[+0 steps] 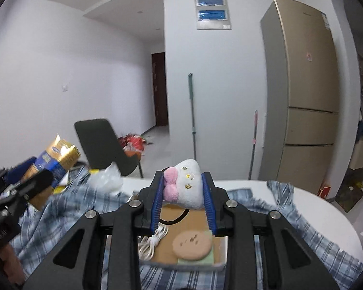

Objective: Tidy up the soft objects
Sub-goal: 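Lower the bunny and the 'Liqun' pack into the box and open both grippers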

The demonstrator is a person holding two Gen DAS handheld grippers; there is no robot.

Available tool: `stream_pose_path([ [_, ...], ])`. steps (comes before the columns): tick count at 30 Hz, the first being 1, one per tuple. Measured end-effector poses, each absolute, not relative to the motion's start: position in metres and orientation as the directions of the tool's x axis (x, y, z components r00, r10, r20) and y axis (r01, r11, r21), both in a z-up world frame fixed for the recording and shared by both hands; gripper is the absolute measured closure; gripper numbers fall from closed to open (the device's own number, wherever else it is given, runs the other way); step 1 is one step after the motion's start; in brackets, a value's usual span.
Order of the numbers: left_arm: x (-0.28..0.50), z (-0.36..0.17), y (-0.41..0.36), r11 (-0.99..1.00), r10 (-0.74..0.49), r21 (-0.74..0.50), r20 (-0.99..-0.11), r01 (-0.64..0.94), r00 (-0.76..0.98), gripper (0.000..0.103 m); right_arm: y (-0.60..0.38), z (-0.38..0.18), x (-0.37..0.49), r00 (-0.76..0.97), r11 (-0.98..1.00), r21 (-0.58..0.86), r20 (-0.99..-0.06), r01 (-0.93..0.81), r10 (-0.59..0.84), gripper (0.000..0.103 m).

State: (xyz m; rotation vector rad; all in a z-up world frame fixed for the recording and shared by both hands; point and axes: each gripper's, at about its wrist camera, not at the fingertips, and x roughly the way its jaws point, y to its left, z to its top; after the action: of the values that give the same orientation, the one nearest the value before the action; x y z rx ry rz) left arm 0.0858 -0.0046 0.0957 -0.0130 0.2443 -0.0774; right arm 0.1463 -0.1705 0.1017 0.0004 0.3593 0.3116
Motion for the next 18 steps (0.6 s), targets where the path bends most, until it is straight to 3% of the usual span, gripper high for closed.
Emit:
stream_pose_path([
  [8,0.157,0.107,-0.019,0.995,-0.073,-0.090,-0.272,0.050,0.959,0.049,-0.170,0.125,0.195,0.917,0.969,0.056,-0.313,-0.241,0.246,0.073],
  [13,0.198,0.091,-0.021,0.994,-0.069,-0.100,-0.338,0.037,0.938,0.049,-0.169,0.120,0.231,0.912,0.976,0.058,-0.347,-0.212,0.219,0.073],
  [18,0.237,0.055,-0.016,0.995,-0.069,-0.096,-0.467,0.027,0.882,0.049,-0.173,0.088,0.254,0.872,0.971,0.093,-0.426,-0.222,0.240,0.073],
])
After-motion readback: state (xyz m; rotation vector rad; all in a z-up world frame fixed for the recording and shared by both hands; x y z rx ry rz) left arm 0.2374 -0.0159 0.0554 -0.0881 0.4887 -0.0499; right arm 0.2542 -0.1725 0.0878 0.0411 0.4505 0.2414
